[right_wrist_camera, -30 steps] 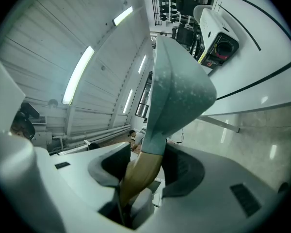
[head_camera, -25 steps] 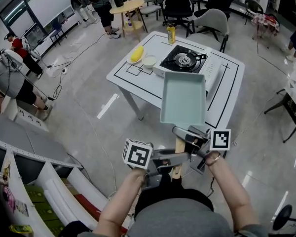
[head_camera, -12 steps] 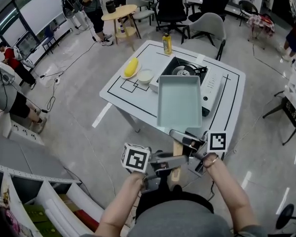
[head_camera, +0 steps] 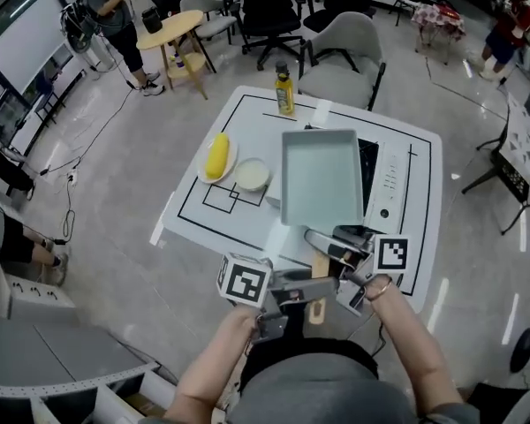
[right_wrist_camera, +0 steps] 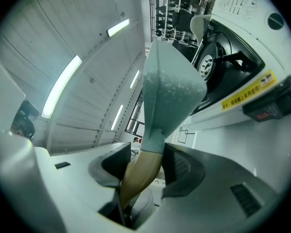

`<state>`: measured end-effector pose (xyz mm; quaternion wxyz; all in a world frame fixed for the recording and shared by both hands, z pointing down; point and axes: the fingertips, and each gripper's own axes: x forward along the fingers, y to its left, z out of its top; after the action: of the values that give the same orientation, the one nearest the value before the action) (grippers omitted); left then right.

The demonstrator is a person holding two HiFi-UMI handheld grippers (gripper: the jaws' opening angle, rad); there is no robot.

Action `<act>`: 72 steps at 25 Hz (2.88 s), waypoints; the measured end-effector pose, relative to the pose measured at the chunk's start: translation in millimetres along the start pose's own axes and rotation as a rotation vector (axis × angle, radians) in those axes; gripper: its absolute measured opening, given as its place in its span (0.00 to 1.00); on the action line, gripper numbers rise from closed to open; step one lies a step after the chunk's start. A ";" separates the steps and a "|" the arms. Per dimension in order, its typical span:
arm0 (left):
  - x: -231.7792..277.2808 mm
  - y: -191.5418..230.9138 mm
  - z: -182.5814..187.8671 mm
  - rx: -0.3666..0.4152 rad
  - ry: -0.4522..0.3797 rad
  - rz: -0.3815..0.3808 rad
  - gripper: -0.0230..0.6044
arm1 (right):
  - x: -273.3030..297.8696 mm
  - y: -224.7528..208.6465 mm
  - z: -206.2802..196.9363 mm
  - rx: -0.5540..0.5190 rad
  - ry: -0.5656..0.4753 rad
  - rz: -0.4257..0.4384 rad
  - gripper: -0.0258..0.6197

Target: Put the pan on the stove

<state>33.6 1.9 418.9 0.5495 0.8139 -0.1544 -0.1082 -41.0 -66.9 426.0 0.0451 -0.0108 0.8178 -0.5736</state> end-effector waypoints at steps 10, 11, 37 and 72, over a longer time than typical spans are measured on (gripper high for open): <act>-10.5 25.7 50.7 -0.039 0.166 -0.078 0.23 | 19.1 -29.7 53.2 0.032 -0.183 -0.075 0.33; -9.4 27.3 51.9 -0.047 0.175 -0.079 0.23 | 17.8 -32.5 55.2 0.036 -0.193 -0.078 0.33; -5.7 47.7 81.9 -0.083 0.272 -0.111 0.24 | 18.7 -55.2 88.4 0.067 -0.299 -0.136 0.33; 1.5 54.7 88.2 -0.181 0.267 -0.090 0.24 | 12.2 -74.7 91.2 0.207 -0.327 -0.123 0.33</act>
<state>-2.8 -93.7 436.8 0.6310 0.7742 -0.0329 -0.0372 -47.9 -178.8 464.7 0.1429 -0.1489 0.7341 -0.6469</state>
